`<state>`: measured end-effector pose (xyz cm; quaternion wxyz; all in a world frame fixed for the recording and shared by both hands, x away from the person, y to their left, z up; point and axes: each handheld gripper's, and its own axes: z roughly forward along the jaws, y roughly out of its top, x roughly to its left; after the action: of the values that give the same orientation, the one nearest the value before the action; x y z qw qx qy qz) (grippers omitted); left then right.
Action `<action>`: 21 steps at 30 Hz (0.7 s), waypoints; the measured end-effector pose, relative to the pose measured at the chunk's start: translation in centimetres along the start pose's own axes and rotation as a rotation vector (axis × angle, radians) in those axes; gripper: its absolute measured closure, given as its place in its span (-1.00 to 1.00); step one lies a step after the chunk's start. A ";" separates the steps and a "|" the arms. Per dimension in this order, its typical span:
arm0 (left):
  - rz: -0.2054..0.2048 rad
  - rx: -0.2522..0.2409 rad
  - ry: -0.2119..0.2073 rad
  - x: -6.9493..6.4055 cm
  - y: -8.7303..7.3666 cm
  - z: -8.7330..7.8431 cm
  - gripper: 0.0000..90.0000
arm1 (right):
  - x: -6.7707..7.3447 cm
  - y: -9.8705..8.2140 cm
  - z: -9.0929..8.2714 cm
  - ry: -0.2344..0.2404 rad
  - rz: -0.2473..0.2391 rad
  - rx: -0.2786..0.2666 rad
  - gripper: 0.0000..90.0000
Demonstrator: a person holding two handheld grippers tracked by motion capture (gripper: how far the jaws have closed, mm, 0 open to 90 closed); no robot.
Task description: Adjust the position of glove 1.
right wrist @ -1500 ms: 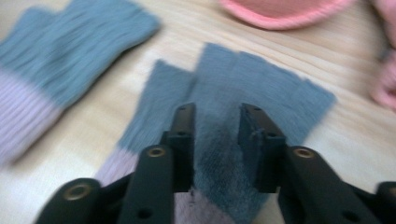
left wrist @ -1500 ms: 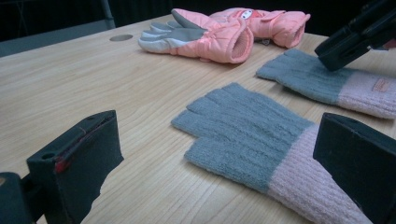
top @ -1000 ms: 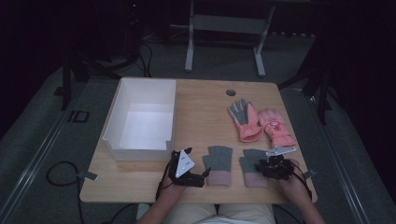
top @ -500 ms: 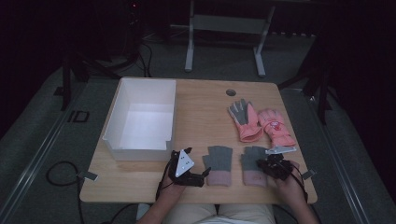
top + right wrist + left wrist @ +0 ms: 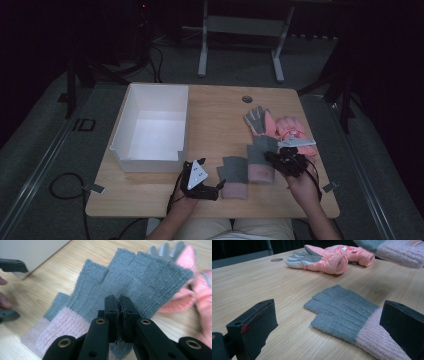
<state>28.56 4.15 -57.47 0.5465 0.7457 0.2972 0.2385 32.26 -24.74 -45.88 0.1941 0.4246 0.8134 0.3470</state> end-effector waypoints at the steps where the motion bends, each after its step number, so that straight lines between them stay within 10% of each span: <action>1: -0.003 -0.001 0.000 0.0 0.0 0.0 -0.99 | 0.4 0.1 0.4 0.007 -0.006 0.002 0.90; 21: -0.005 -0.007 -0.005 0.0 0.0 -0.1 -0.99 | 5.0 -1.7 5.8 0.137 -0.024 0.113 0.89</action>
<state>28.52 4.24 -57.49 0.5505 0.7435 0.2971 0.2365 32.00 -18.97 -51.20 0.1181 0.4003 0.8481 0.3263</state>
